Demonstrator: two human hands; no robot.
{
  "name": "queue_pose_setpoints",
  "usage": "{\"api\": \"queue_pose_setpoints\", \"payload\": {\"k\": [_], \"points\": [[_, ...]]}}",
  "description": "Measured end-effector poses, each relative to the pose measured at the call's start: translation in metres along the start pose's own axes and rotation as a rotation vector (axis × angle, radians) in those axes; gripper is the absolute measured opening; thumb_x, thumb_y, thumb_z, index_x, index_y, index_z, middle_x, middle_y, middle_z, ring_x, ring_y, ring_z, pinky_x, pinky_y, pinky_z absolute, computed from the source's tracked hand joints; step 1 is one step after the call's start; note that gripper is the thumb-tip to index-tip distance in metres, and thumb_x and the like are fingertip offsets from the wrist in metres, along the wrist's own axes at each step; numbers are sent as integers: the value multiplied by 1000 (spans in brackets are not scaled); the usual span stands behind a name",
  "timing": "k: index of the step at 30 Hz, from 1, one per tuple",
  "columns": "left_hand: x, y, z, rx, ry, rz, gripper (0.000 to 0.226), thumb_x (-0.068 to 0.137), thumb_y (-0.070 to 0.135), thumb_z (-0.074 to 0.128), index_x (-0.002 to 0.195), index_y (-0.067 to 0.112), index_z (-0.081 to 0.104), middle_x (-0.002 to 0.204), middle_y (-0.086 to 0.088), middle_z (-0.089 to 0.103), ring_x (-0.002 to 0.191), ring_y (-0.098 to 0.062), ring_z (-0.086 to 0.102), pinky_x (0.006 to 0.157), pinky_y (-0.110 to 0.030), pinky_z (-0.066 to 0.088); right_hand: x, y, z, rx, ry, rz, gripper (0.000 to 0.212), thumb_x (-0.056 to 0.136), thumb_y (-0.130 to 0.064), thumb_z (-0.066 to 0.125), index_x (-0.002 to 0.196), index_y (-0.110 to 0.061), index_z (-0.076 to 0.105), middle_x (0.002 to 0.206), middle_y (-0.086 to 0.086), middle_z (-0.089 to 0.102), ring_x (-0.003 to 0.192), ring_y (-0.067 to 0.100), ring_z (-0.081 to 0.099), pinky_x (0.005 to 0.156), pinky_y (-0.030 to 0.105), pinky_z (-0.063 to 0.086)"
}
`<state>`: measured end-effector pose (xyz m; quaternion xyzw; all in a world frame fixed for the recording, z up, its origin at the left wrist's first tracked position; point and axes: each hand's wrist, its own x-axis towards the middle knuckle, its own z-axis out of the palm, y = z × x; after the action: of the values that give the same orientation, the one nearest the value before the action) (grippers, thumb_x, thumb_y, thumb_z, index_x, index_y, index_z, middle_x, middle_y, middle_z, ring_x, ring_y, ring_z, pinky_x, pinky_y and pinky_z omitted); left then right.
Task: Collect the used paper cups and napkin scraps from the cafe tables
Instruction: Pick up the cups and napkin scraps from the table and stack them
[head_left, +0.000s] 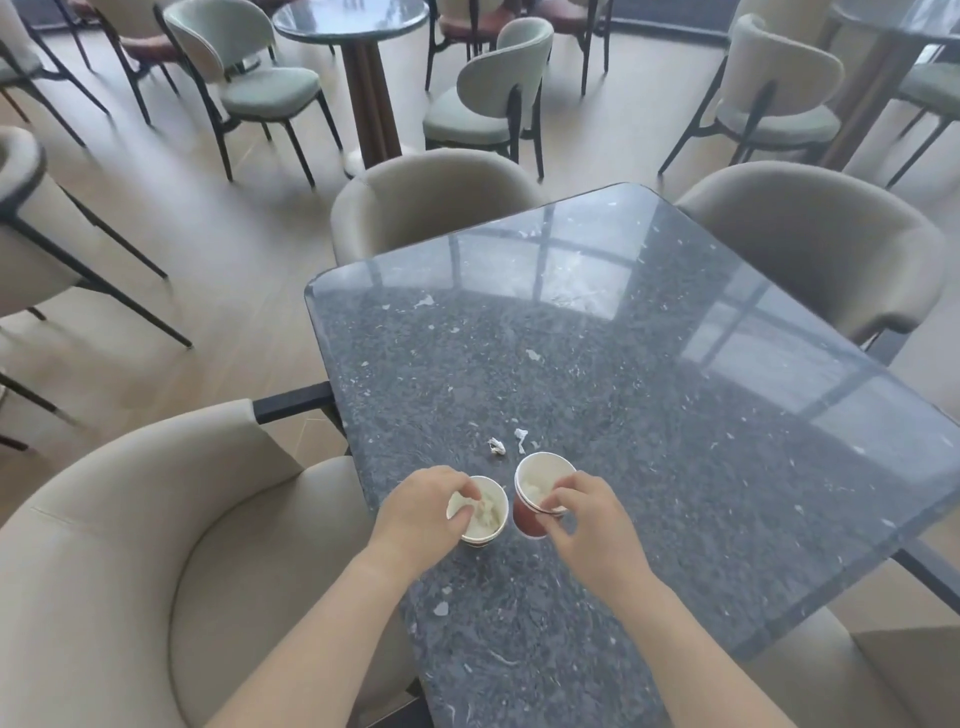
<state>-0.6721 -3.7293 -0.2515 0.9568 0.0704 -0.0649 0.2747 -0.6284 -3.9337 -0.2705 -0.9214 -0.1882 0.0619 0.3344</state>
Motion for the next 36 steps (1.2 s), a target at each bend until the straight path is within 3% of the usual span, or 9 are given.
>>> {"api": "queue_pose_setpoints", "payload": {"k": [6, 15, 20, 28, 33, 36], "points": [[24, -1, 12, -34, -23, -7, 21, 83, 24, 57, 102, 32, 59, 108, 14, 58, 104, -10, 51, 84, -28, 44, 8, 16, 22, -57, -145, 21, 11, 81, -20, 69, 90, -15, 72, 112, -3, 60, 111, 16, 49, 83, 27, 44], [75, -4, 7, -70, -12, 40, 19, 85, 22, 58, 103, 26, 61, 103, 9, 60, 98, -12, 55, 84, -30, 46, 49, 11, 4, 26, -17, -59, 17, 80, -20, 70, 97, -16, 71, 108, -2, 63, 106, 15, 52, 88, 20, 37], [104, -8, 13, -61, -70, 35, 15, 85, 24, 58, 100, 29, 60, 98, 12, 57, 94, -11, 54, 81, -29, 46, 90, 17, 1, 27, -27, -33, 15, 80, -16, 70, 96, -15, 71, 101, -1, 64, 97, 18, 54, 82, 18, 35], [146, -29, 35, 70, -268, 15, 22, 86, 27, 57, 108, 28, 57, 108, 6, 57, 104, -15, 54, 87, -35, 46, 143, 52, 29, -15, -195, 81, 16, 79, -15, 69, 95, -18, 71, 100, -2, 66, 97, 20, 56, 84, 26, 40], [158, -35, 58, 86, -327, 31, 32, 83, 33, 62, 114, 30, 54, 114, 5, 53, 103, -16, 55, 84, -36, 48, 159, 64, 50, -74, -385, 50, 31, 74, -17, 72, 105, -17, 67, 112, 1, 62, 104, 23, 54, 91, 32, 42], [160, -36, 68, 100, -380, 26, 28, 85, 30, 61, 112, 26, 56, 109, 2, 57, 104, -17, 54, 85, -35, 47, 163, 68, 58, -93, -445, 33, 29, 74, -13, 71, 103, -12, 68, 108, 7, 60, 100, 26, 53, 88, 30, 42]]}}
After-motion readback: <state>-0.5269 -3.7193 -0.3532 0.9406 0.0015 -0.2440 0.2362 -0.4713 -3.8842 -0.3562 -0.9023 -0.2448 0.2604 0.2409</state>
